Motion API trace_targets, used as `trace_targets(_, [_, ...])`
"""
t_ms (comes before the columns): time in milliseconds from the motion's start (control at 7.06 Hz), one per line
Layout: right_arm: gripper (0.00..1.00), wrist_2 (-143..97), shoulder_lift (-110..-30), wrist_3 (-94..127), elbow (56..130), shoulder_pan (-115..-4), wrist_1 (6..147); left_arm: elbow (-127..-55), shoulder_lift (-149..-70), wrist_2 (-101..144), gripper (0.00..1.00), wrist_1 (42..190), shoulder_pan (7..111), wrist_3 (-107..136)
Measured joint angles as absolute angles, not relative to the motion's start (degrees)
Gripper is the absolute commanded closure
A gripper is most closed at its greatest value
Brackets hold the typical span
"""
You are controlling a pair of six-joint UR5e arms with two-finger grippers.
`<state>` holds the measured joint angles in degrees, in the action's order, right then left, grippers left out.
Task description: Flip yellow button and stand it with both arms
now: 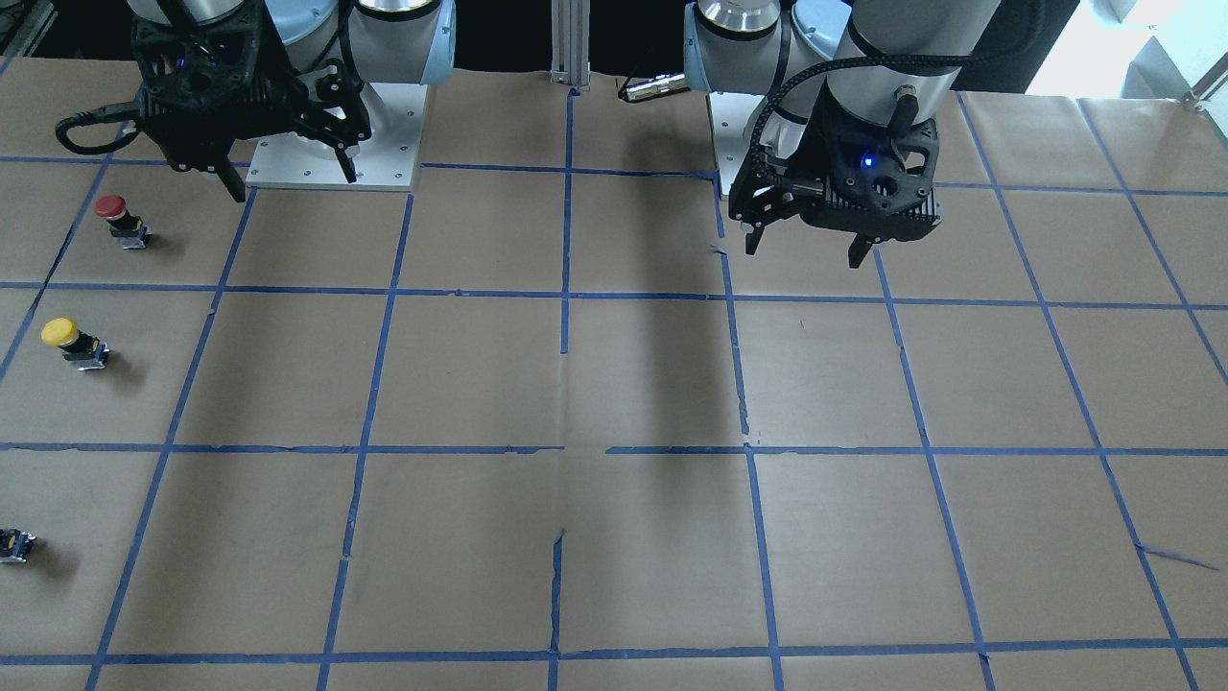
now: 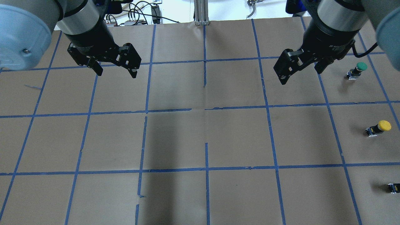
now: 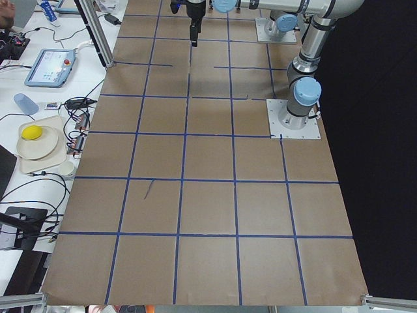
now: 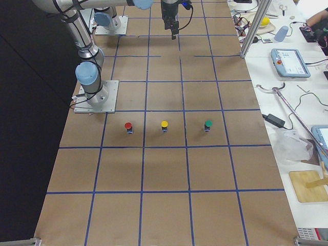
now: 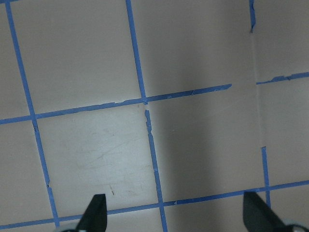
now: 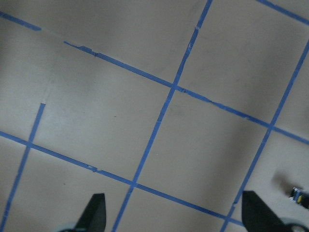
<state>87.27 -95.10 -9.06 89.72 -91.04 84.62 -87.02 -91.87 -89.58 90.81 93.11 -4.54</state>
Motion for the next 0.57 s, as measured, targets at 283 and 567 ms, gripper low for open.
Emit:
trace_targets(283, [0.0, 86.4, -94.6, 0.68, 88.06, -91.28, 82.15, -86.91, -91.87, -89.77, 0.0, 91.62, 93.18, -2.53])
trace_targets(567, [0.0, 86.33, -94.43, 2.38, 87.67, -91.31, 81.65, -86.86, -91.95, -89.83, 0.0, 92.04, 93.19, -1.45])
